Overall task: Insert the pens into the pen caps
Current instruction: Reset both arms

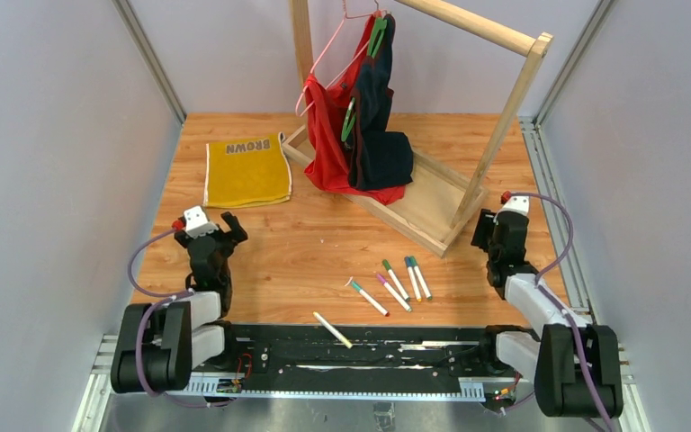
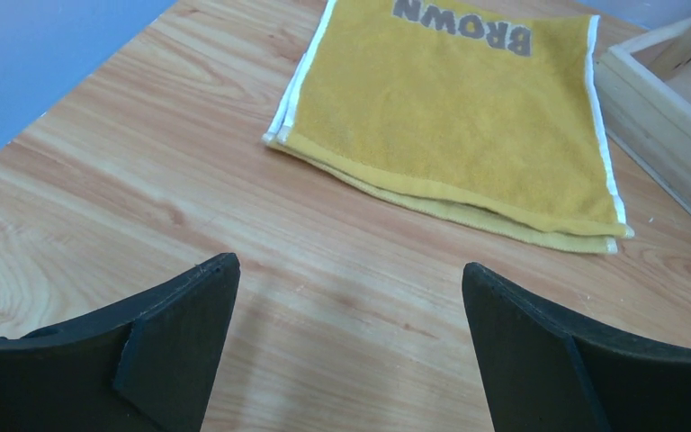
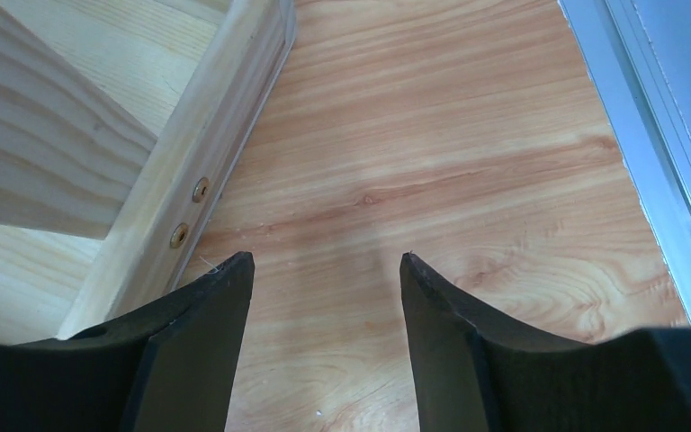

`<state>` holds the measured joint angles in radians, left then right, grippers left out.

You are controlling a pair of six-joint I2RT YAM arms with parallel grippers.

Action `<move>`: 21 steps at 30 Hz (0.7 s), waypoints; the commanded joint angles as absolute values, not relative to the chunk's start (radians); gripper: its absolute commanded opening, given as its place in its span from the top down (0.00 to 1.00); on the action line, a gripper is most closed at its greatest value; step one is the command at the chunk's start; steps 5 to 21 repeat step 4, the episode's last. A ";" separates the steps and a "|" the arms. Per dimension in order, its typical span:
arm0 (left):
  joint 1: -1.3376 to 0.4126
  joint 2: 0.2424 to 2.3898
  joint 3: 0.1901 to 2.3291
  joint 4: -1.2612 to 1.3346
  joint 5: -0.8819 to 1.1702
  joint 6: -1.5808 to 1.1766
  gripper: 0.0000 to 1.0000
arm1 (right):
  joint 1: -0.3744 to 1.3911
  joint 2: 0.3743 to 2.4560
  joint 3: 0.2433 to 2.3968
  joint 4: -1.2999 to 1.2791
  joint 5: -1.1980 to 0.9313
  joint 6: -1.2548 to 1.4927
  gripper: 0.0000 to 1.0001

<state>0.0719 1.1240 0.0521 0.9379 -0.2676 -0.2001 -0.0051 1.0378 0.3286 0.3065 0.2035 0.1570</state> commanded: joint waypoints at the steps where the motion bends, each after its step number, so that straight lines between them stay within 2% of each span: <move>1: 0.080 1.179 0.052 1.139 -0.249 -0.167 0.02 | -0.020 1.074 0.338 0.396 0.265 0.128 0.38; 21: 0.080 1.163 0.062 1.095 -0.247 -0.166 0.02 | -0.020 1.094 0.349 0.401 0.272 0.126 0.38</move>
